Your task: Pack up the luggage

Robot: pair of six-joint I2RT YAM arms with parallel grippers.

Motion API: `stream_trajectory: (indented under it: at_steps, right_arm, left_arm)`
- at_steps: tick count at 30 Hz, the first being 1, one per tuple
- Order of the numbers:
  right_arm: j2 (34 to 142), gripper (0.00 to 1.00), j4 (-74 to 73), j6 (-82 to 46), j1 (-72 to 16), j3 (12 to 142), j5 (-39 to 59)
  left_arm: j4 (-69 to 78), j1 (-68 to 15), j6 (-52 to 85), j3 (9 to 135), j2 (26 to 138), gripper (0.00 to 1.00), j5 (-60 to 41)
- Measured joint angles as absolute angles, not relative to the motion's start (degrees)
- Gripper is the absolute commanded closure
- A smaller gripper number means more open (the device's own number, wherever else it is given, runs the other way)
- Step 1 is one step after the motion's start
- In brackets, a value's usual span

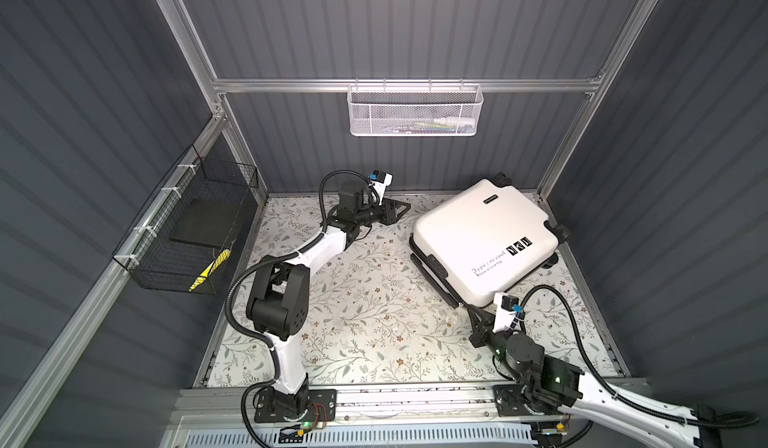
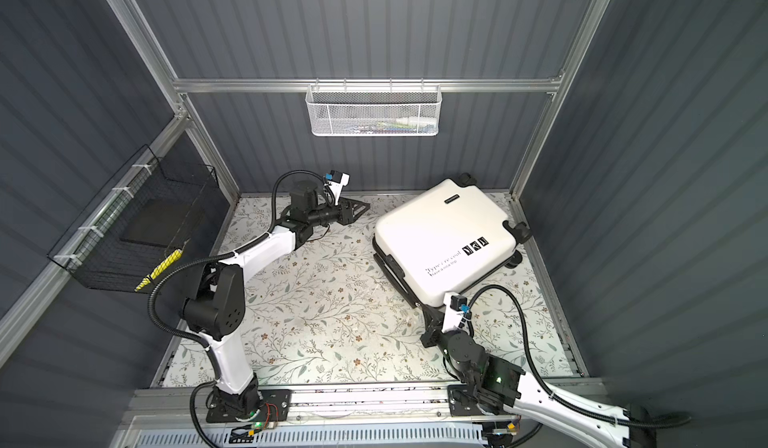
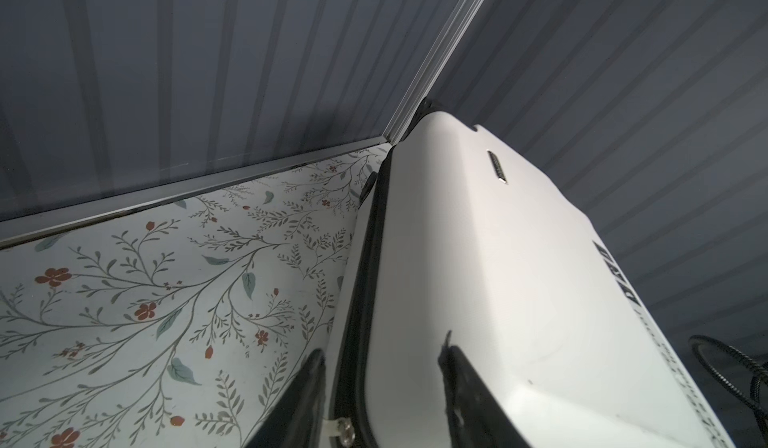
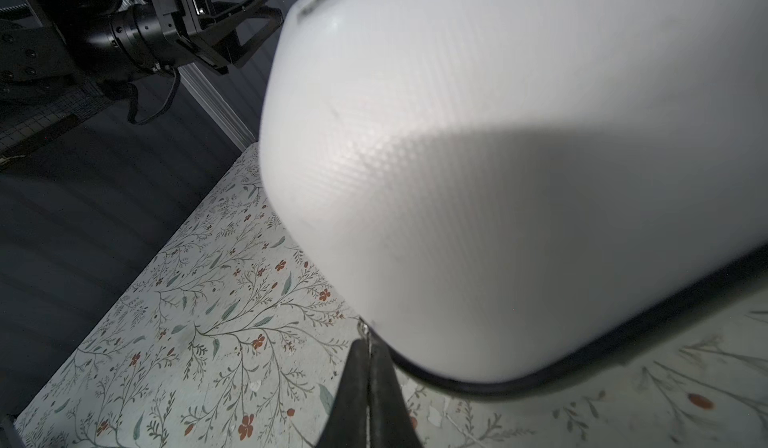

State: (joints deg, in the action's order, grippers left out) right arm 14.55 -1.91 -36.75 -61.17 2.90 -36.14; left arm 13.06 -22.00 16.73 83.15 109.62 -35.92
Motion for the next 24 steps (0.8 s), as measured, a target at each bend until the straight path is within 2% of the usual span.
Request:
stream_trajectory:
  at_steps: [5, 12, 24]
  right_arm:
    - [11.8, 1.0, 1.9, -38.0, -58.8, 3.0, -36.0]
    - [13.2, 1.0, 2.1, -38.6, -57.2, 3.3, -35.7]
    - [15.1, 1.0, 1.1, -38.9, -56.7, 3.5, -34.7]
  left_arm:
    - [9.8, -21.5, 16.1, 84.3, 113.4, 0.52, -36.1]
    - [7.7, -21.3, 17.2, 92.1, 119.3, 0.52, -38.0]
    - [12.0, -21.3, 20.9, 87.5, 119.2, 0.52, -39.9]
